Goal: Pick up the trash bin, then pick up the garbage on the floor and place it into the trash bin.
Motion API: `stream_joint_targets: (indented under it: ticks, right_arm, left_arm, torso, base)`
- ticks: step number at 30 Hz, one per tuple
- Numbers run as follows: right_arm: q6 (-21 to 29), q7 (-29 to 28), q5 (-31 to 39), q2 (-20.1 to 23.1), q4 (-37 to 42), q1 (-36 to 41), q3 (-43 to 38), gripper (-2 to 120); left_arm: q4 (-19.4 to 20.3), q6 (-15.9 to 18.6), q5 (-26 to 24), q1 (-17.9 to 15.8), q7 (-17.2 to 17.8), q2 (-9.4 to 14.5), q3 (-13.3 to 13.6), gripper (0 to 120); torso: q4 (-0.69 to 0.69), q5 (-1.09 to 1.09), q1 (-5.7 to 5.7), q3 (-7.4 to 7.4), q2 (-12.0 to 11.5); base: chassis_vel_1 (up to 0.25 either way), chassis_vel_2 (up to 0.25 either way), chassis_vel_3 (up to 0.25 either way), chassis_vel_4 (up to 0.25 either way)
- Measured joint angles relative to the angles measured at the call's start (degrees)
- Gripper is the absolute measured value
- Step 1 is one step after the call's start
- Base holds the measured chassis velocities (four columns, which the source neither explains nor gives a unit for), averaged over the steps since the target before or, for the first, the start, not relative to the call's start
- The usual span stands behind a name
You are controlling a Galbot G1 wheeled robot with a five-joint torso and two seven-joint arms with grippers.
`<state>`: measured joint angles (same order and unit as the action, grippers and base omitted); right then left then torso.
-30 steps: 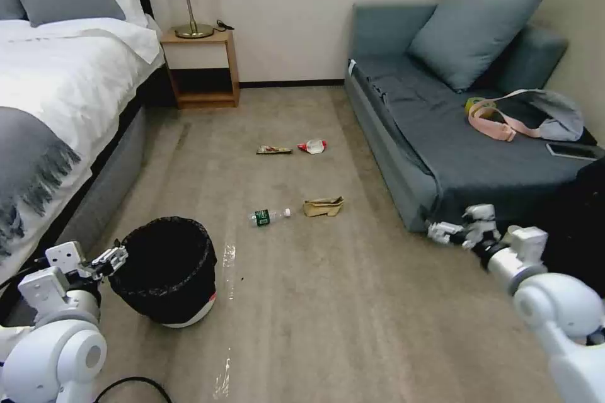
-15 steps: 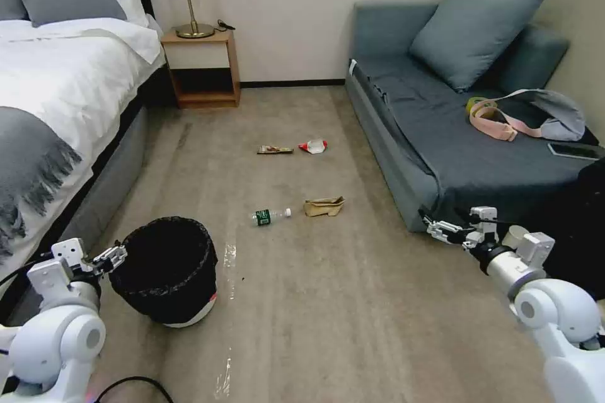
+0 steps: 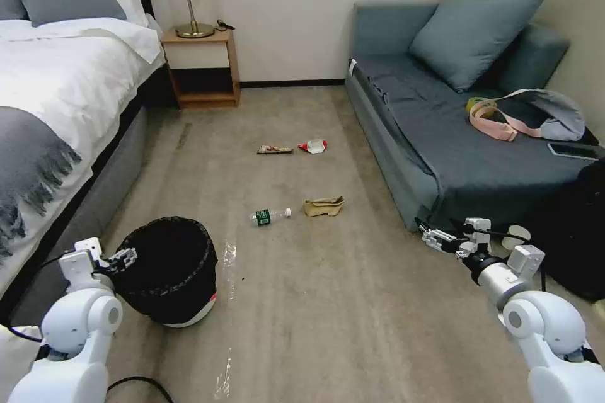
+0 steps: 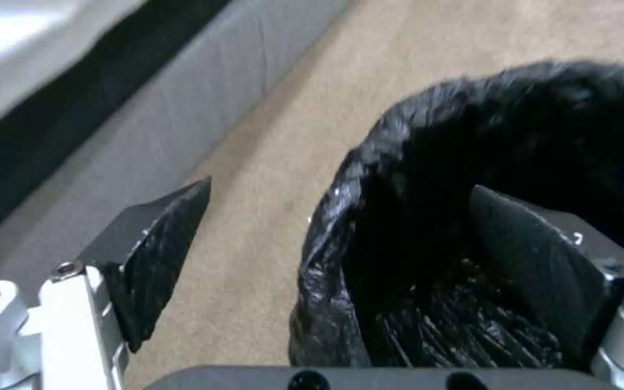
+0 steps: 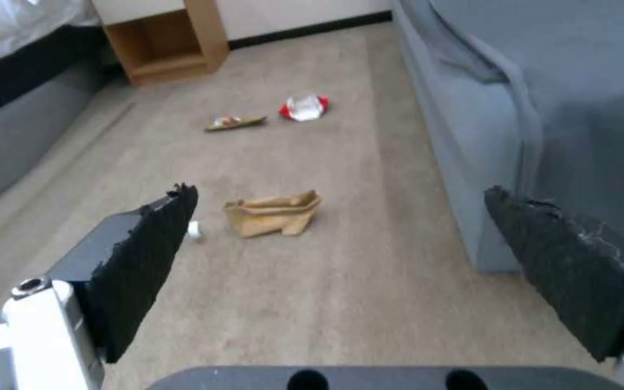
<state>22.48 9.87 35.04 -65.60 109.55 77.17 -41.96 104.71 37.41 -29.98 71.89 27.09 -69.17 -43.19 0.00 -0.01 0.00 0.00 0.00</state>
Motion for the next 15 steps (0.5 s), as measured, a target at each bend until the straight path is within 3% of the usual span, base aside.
stream_joint_targets:
  ticks: [4,8,15]
  right_arm:
    - [0.0,-0.45,-0.88,-1.19,-0.49,0.72,-0.15,100]
    - [0.0,-0.94,-1.55,-1.36,-1.0,0.99,0.11,100]
    - [-0.01,-1.22,-1.95,-1.91,-0.6,1.84,0.17,100]
  left_arm:
    - [-6.68,-1.01,2.52,-3.06,-0.76,-0.36,2.82,97]
    - [-10.56,-1.38,4.2,-5.58,-1.09,-0.59,5.36,96]
    - [-13.62,-1.52,4.89,-8.65,-0.96,-1.14,7.84,96]
  torso:
    - [0.0,0.01,0.0,0.0,0.0]
    - [0.0,0.0,0.0,0.0,0.0]
    - [0.06,0.11,0.0,-0.02,0.02]
  base:
    - [0.0,0.0,0.0,0.0]
    - [0.0,0.0,0.0,0.0]
    - [0.0,0.0,0.0,0.0]
